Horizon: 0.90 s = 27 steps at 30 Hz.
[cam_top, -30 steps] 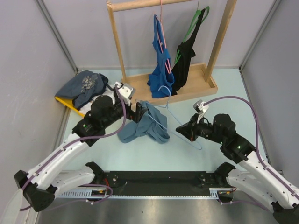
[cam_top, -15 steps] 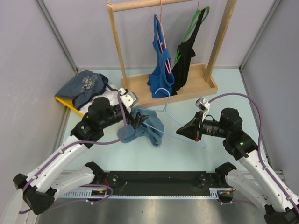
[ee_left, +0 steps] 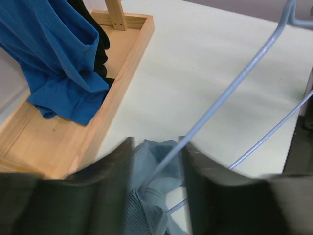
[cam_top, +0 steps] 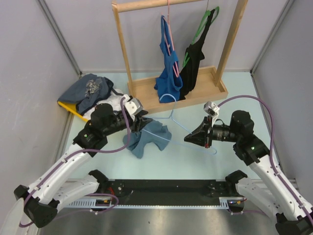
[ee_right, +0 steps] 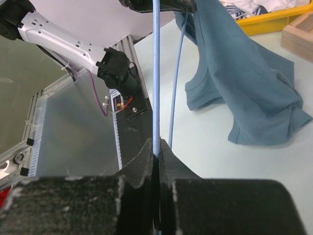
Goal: Place the tank top on the hanger
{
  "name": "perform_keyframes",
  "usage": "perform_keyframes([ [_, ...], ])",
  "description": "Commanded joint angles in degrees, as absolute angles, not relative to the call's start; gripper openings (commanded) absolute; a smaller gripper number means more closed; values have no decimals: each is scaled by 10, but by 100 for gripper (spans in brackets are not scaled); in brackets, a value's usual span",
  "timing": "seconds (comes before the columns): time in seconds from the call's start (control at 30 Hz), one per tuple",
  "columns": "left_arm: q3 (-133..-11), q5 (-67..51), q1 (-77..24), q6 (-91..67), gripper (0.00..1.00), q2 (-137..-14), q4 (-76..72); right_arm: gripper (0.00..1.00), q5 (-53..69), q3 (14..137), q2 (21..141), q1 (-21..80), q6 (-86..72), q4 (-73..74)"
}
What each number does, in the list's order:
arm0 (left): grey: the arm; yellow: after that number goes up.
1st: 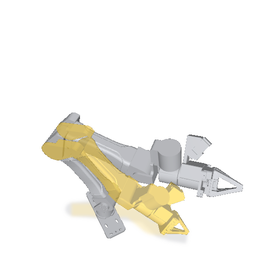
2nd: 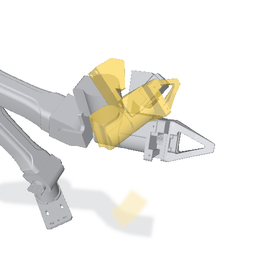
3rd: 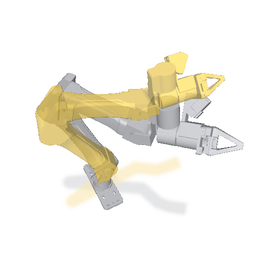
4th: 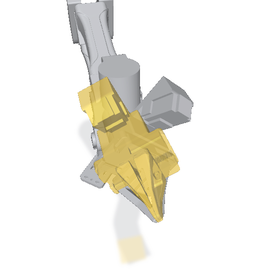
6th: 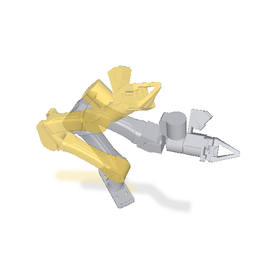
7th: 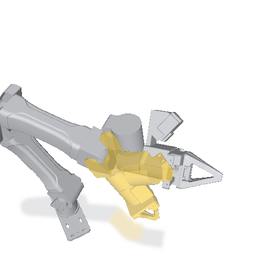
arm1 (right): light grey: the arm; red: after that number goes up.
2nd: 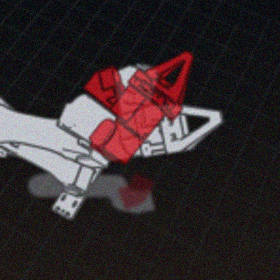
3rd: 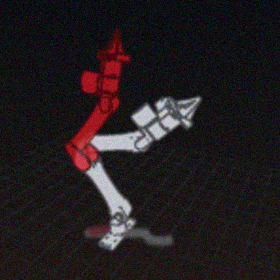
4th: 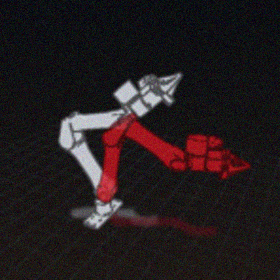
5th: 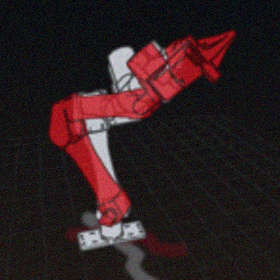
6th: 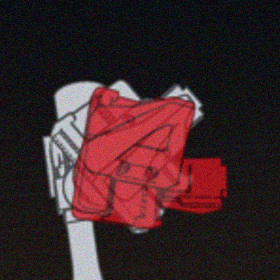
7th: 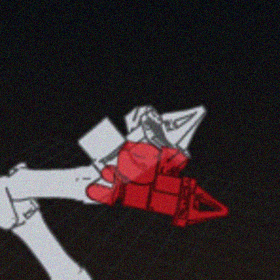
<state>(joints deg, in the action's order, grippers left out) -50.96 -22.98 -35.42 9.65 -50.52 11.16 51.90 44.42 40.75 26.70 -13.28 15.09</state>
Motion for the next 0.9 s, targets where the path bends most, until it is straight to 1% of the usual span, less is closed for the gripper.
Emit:
perform_keyframes([
  [0.0, -491, -242, -351, 73, 36, -488, 86, 0, 527, 480, 410, 262, -120, 121],
  [0.03, -488, -241, -350, 71, 32, -485, 86, 0, 526, 481, 411, 262, -120, 119],
  [0.07, -485, -243, -351, 69, 24, -483, 85, 0, 521, 481, 413, 261, -119, 114],
  [0.13, -480, -244, -351, 63, 15, -476, 85, 0, 516, 481, 418, 261, -118, 107],
  [0.17, -479, -243, -351, 62, 8, -473, 84, 0, 504, 482, 422, 261, -114, 106],
  [0.27, -476, -244, -352, 60, 0, -462, 84, 0, 471, 483, 434, 261, -107, 105],
  [0.37, -483, -253, -352, 61, 0, -458, 93, 0, 425, 486, 447, 260, -100, 109],
  [0.4, -485, -256, -352, 62, 0, -457, 98, 2, 411, 488, 451, 260, -97, 109],
  [0.57, -509, -294, -352, 81, 0, -461, 134, 18, 324, 504, 476, 260, -83, 120],
  [0.63, -524, -311, -352, 102, 0, -466, 172, 29, 298, 511, 484, 260, -77, 118],
  [0.67, -528, -325, -352, 116, 0, -466, 184, 36, 290, 513, 489, 260, -76, 115],
  [0.7, -528, -329, -352, 120, 0, -463, 200, 41, 284, 514, 498, 258, -74, 115],
  [0.73, -526, -330, -352, 125, 0, -461, 206, 54, 267, 518, 502, 257, -72, 113],
  [0.77, -524, -332, -352, 133, 0, -456, 219, 76, 258, 519, 504, 256, -71, 113],
  [0.87, -518, -324, -351, 144, 0, -448, 237, 98, 243, 527, 513, 244, -66, 112],
])
